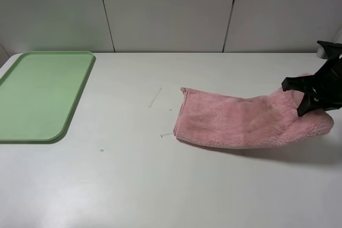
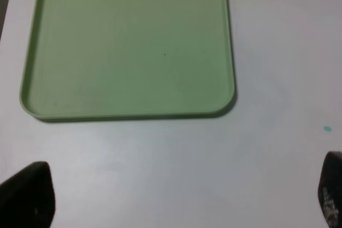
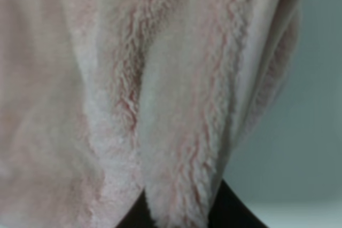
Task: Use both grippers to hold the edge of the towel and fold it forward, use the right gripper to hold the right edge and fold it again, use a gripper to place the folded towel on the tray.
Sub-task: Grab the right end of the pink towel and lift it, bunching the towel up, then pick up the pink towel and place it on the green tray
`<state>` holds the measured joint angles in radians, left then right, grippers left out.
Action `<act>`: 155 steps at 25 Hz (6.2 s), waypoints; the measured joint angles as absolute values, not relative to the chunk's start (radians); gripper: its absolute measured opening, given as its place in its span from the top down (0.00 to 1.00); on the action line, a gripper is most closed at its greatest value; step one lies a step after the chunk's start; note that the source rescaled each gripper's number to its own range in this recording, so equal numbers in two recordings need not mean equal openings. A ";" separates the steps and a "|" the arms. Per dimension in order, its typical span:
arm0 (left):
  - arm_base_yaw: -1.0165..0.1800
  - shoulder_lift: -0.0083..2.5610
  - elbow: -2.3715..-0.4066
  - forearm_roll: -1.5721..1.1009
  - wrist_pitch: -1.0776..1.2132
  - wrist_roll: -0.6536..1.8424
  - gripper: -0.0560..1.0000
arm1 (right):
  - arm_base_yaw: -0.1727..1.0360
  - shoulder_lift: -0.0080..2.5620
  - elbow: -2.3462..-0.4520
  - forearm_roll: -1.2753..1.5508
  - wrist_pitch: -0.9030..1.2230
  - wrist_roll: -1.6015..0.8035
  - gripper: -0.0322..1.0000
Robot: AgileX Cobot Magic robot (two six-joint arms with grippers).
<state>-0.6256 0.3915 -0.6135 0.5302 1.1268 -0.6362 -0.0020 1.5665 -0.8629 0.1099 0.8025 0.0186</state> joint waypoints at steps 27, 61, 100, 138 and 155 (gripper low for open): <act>-0.626 0.392 -0.613 0.530 1.127 -0.635 0.01 | 0.390 1.591 -1.002 0.172 0.786 0.189 0.92; -0.626 0.392 -0.613 0.531 1.127 -0.635 0.01 | 0.518 1.865 -1.003 0.301 0.528 0.190 0.92; -0.626 0.392 -0.613 0.531 1.127 -0.635 0.01 | 0.673 1.819 -1.003 0.388 0.382 0.093 0.00; -0.626 0.392 -0.613 0.531 1.127 -0.635 0.01 | 0.355 1.224 -1.003 -0.194 1.079 0.224 0.00; -0.626 0.392 -0.613 0.531 1.127 -0.635 0.01 | 0.033 0.901 -0.911 -0.243 1.173 0.145 0.00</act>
<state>-0.6256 0.3915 -0.6135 0.5310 1.1268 -0.6353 0.0327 0.9007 -0.9107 -0.2430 1.1727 0.1449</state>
